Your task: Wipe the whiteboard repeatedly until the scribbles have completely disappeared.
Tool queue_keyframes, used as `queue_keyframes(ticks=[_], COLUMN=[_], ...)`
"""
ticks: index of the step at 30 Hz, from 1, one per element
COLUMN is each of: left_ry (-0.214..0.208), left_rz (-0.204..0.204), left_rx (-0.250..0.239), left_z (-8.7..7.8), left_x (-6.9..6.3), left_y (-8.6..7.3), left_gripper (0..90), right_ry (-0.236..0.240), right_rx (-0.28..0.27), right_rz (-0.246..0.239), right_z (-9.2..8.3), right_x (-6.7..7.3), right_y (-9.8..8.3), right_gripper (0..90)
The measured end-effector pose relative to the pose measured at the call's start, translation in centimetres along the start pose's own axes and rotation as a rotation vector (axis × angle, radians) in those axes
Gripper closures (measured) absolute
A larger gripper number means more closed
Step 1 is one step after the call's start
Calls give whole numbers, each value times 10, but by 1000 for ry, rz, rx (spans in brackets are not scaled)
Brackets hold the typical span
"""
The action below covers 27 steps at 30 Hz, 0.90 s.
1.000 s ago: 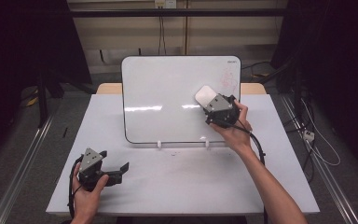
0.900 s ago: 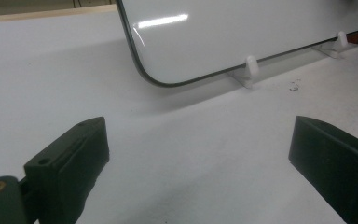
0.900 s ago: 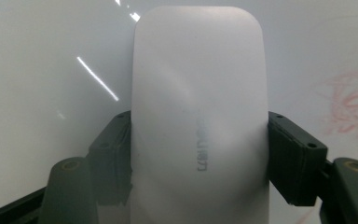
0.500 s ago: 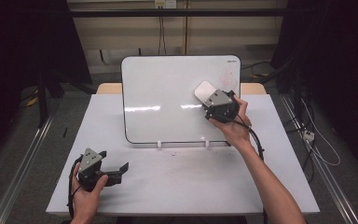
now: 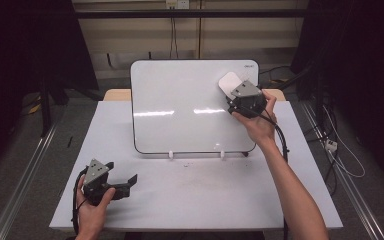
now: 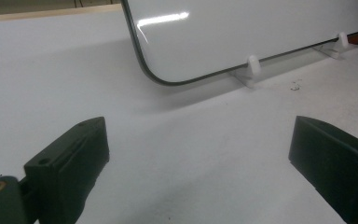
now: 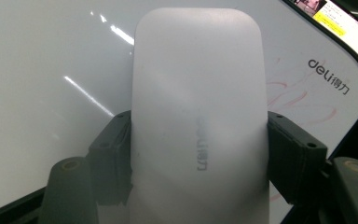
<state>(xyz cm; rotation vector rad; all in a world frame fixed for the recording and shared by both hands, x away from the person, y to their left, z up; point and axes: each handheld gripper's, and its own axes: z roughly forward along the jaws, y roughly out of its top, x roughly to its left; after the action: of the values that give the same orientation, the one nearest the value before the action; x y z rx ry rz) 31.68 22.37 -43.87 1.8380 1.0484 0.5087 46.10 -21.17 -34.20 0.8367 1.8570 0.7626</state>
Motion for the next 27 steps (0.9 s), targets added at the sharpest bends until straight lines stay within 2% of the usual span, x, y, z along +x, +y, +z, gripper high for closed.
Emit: queue_keyframes(ticks=[4,5,6,9,14,18,22,27], left_ry=[-3,2,0,-3,-2,0,-1,-1], left_rz=[6,10,8,10,3,13,10,7], left_rx=[-2,4,4,3,2,6,7,9], left_z=[0,0,0,1,1,1,1,1], left_x=[-1,-1,-2,-2,-1,-2,-2,-1], left_y=[0,1,1,1,1,1,1,0], left_gripper=[47,47,47,47,47,47,47,47], right_ry=[20,32,32,42,42,46,32,18], right_rx=[14,13,13,12,7,18,15,22], right_rz=[-14,-14,-14,-11,9,11,42,46], right_z=[-5,-9,-9,-16,-23,-18,-12,-5], right_x=[10,17,17,27,34,31,16,0], right_y=[-13,-22,-22,-37,-52,-48,-36,-19], right_gripper=[316,316,316,316,316,316,316,316])
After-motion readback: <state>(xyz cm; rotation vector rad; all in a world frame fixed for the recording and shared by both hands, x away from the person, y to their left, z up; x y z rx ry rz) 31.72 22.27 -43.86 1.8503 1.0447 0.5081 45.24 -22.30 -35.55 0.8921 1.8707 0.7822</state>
